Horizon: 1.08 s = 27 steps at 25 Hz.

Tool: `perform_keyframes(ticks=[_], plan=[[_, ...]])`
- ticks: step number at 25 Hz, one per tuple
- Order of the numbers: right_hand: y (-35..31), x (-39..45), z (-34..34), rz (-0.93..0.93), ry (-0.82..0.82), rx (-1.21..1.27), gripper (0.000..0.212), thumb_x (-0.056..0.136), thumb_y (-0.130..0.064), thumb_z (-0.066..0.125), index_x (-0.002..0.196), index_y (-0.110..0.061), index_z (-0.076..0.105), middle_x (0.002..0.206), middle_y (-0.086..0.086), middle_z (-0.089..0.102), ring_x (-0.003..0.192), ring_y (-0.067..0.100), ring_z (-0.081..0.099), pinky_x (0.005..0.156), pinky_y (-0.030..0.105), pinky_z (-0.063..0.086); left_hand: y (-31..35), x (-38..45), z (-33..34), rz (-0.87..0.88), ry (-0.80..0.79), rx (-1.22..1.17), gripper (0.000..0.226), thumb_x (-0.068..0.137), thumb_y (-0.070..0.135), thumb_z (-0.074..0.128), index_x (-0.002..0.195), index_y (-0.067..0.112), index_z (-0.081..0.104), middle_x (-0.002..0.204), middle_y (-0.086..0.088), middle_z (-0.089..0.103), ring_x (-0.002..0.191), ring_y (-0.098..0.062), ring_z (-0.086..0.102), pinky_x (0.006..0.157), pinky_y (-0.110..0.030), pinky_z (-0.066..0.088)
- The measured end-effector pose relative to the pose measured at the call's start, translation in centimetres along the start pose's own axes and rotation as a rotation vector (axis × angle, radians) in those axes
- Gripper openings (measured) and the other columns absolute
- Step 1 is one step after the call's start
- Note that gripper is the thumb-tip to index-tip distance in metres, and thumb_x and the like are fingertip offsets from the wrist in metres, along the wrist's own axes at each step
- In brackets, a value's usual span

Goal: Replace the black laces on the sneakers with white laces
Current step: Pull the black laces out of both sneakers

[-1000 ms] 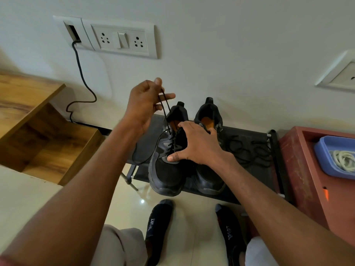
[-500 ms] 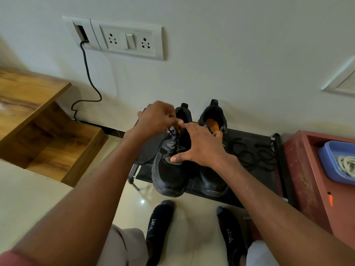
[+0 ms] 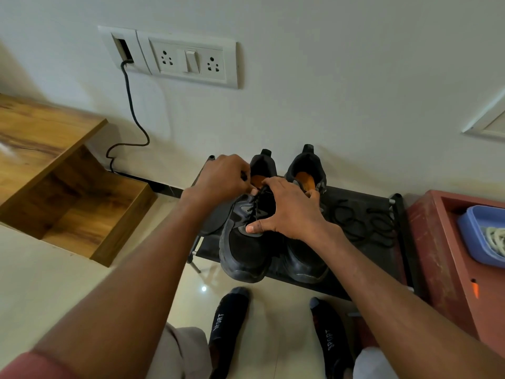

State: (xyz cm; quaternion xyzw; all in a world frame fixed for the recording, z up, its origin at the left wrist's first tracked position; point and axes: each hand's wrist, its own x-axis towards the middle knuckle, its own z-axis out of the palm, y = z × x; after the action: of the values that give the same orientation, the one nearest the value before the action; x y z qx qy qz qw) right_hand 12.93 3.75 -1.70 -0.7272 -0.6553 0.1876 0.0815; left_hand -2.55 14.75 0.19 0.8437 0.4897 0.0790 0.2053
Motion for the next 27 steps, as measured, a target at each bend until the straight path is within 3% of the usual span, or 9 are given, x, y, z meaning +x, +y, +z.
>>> perform_keyframes(ticks=[6,10,11,13,16,18,22,24,27], plan=[[-0.1,-0.1,-0.2,0.002,0.001,0.013,0.120,0.063,-0.083,0.077,0.160,-0.033,0.028,0.165,-0.010,0.035,0.152,0.019,0.034,0.120,0.068,0.015,0.4,0.0,0.8,-0.064,0.078,-0.297,0.017,0.096,0.025,0.072,0.082,0.018,0.065,0.073,0.000,0.068,0.068,-0.020,0.062,0.064,-0.030,0.043],[0.0,-0.1,-0.5,-0.002,-0.010,0.021,0.119,0.065,-0.080,0.078,0.160,-0.031,0.028,0.166,-0.008,0.033,0.153,0.020,0.033,0.121,0.069,0.015,1.0,0.0,-2.3,-0.315,0.355,-1.150,0.016,0.110,0.022,0.048,0.100,0.013,0.057,0.083,-0.012,0.077,0.081,-0.030,0.077,0.067,-0.036,0.054],[0.0,-0.2,-0.6,-0.004,-0.026,0.023,0.119,0.066,-0.080,0.078,0.160,-0.030,0.027,0.167,-0.008,0.031,0.154,0.021,0.032,0.120,0.069,0.014,0.4,0.0,-2.8,-0.354,0.377,-1.118,0.019,0.109,0.024,0.050,0.101,0.009,0.057,0.082,-0.012,0.077,0.082,-0.029,0.076,0.071,-0.037,0.055],[-0.2,-0.2,-0.9,-0.004,-0.070,0.028,0.114,0.070,-0.077,0.078,0.161,-0.031,0.027,0.168,-0.007,0.029,0.154,0.022,0.030,0.120,0.069,0.014,-1.8,-0.2,-2.2,-0.395,0.229,-0.617,0.029,0.102,0.030,0.062,0.093,0.003,0.064,0.081,-0.010,0.077,0.083,-0.030,0.073,0.081,-0.040,0.058],[-0.9,0.4,-1.0,0.024,-0.005,0.120,0.072,0.091,-0.065,0.068,0.151,-0.033,0.045,0.158,-0.006,0.044,0.145,0.022,0.044,0.119,0.070,0.014,-3.1,-0.8,-0.7,-0.423,-0.007,0.014,0.014,0.090,0.023,0.065,0.086,0.010,0.061,0.095,-0.013,0.068,0.085,-0.032,0.064,0.085,-0.046,0.057],[-1.9,1.0,-0.6,0.053,0.105,0.106,0.041,0.102,-0.048,0.061,0.139,-0.032,0.059,0.146,-0.003,0.055,0.134,0.025,0.054,0.119,0.069,0.010,-2.3,-0.8,-1.0,-0.356,0.016,0.070,0.013,0.088,0.016,0.064,0.100,0.015,0.060,0.109,-0.011,0.060,0.093,-0.030,0.059,0.089,-0.046,0.053],[-3.2,2.0,0.5,0.093,0.214,0.045,0.017,0.099,-0.032,0.068,0.114,-0.035,0.073,0.121,-0.005,0.065,0.116,0.022,0.062,0.117,0.063,0.018,-1.1,-1.0,-0.8,-0.040,-0.284,-0.205,0.071,0.080,0.018,0.088,0.141,0.033,0.053,0.132,0.001,0.055,0.116,-0.020,0.052,0.098,-0.039,0.043],[-2.6,2.7,0.8,0.143,0.274,0.156,0.009,0.092,-0.028,0.075,0.093,-0.038,0.077,0.098,-0.015,0.070,0.102,0.014,0.066,0.113,0.059,0.033,-1.2,-1.2,0.3,-0.064,-0.431,-0.186,0.079,0.078,0.023,0.091,0.142,0.038,0.046,0.128,0.005,0.057,0.113,-0.019,0.053,0.095,-0.041,0.041],[-1.7,3.1,0.8,0.262,0.286,0.560,0.021,0.085,-0.024,0.080,0.069,-0.038,0.074,0.080,-0.019,0.073,0.090,0.009,0.069,0.101,0.052,0.051,-1.6,-0.9,1.1,-0.107,-0.416,-0.159,0.078,0.076,0.029,0.092,0.134,0.041,0.042,0.126,0.000,0.061,0.107,-0.024,0.058,0.089,-0.043,0.044]])
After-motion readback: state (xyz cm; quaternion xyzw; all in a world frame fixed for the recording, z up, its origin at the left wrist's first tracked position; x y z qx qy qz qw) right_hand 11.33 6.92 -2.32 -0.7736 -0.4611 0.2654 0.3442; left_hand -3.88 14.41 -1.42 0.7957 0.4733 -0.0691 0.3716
